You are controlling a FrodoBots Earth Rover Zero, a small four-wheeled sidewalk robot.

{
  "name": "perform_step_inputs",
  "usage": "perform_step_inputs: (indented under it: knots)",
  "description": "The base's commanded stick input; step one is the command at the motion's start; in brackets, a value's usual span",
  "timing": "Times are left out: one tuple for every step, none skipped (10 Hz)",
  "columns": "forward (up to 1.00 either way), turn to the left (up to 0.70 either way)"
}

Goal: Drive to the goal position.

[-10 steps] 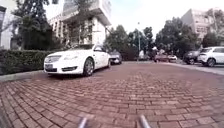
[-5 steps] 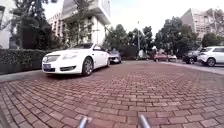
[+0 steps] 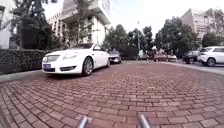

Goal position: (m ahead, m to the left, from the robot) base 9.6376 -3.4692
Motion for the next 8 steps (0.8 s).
perform_step_inputs:
  knots:
    - [0.70,0.00]
    - [0.70,0.00]
    - [0.70,0.00]
    - [0.70,0.00]
    - [0.70,0.00]
    - [0.70,0.00]
    - [0.70,0.00]
    - [0.70,0.00]
